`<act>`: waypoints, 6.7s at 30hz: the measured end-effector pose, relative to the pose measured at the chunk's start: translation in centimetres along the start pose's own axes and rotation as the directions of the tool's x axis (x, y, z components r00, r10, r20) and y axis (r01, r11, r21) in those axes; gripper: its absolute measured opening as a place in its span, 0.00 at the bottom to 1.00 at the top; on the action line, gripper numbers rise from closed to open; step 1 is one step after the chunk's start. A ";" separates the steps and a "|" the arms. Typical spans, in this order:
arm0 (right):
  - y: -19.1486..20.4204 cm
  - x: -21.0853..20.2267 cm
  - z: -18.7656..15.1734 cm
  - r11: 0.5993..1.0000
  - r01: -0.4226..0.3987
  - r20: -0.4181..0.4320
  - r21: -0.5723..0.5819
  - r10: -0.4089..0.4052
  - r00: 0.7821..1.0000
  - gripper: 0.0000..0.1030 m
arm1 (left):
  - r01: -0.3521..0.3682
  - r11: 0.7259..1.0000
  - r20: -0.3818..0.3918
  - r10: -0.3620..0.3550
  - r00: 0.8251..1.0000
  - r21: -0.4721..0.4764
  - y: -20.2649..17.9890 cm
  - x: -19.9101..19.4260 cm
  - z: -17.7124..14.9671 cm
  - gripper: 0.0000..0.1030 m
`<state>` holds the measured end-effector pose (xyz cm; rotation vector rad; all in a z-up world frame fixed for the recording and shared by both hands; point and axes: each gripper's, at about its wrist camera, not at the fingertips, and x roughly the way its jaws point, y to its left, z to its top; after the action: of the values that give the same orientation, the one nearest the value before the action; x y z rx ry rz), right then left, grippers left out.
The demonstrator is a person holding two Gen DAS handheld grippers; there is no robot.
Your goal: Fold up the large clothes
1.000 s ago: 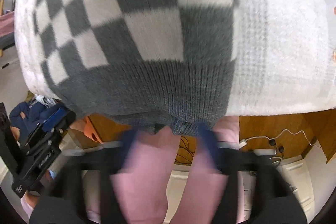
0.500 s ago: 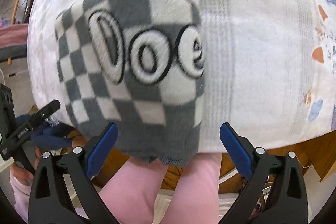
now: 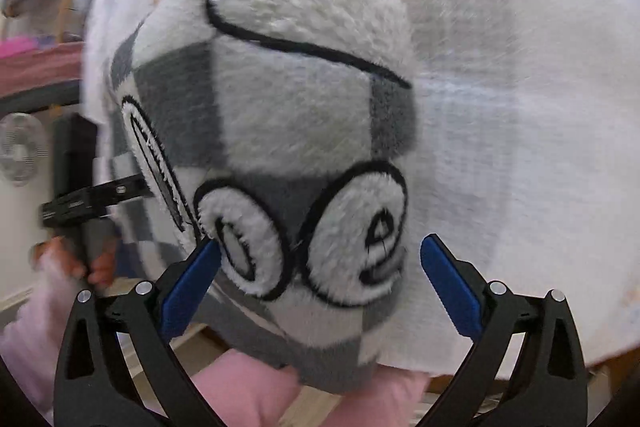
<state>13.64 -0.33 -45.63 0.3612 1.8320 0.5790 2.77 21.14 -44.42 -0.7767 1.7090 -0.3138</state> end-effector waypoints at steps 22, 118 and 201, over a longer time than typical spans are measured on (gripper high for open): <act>-2.6 1.9 1.6 0.915 -0.358 -0.015 0.184 0.367 0.930 0.82 | 0.142 0.988 0.008 -0.142 0.990 -0.062 -1.0 -1.0 0.9 0.55; -58.3 -41.0 -12.0 0.903 0.117 0.385 0.414 -0.290 0.876 0.05 | -0.505 0.757 0.254 0.437 0.863 0.415 -55.9 26.2 7.5 0.28; -13.4 -37.4 -36.3 0.619 0.184 0.556 0.763 -0.775 0.301 0.89 | -0.557 0.441 0.611 0.023 0.791 0.704 -55.8 -4.0 -18.5 0.92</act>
<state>-7.84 -38.26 -14.10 0.3274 0.9017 -0.6379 4.25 -21.29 -3.53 0.2452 0.8967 -0.5848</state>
